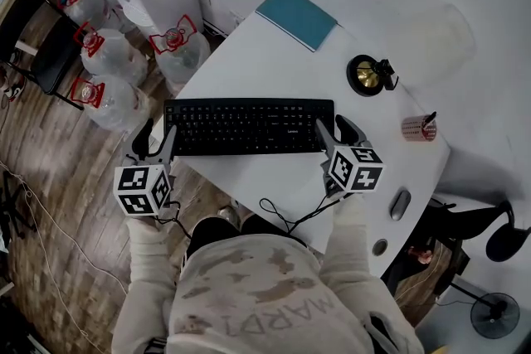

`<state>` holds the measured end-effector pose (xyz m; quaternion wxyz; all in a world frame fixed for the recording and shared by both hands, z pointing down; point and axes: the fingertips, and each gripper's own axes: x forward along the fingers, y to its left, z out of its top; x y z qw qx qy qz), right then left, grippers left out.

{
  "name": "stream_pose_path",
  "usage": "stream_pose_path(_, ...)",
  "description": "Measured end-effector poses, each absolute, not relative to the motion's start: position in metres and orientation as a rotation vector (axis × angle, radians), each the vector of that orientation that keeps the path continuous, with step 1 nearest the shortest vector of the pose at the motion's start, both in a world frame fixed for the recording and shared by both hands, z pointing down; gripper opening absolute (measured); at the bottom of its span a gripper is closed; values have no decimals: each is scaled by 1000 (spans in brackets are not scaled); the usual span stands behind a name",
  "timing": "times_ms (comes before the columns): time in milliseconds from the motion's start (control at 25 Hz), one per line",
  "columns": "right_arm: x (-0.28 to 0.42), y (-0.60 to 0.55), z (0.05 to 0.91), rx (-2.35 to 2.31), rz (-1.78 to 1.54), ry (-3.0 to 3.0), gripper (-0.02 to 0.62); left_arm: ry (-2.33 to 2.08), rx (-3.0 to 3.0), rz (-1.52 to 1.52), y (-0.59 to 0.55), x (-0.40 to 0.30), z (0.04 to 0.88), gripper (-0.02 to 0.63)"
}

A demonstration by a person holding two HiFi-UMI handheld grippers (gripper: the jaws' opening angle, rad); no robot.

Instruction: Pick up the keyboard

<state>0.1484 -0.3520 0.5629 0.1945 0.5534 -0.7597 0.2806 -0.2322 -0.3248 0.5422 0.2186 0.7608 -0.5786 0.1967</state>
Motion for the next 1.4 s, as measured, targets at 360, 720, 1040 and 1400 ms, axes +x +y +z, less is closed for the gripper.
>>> stream_pose_path(360,162,-356,593,1528,889,-2083,292,-1512,2016,607,-331,-230,582,291)
stream_pose_path(720,171,-354,615,1509,962,-2045,304,-1472,1938,648,-331,-228,611,321)
stream_pose_path(1040,170,-351,628,1471,1045,-2057,311,-1440,1900,635,-330,-227,621,325)
stream_pose_path(1400,168,-353,629,1452,1075,-2097,313,-1391,1867,566,-331,-219,625,324)
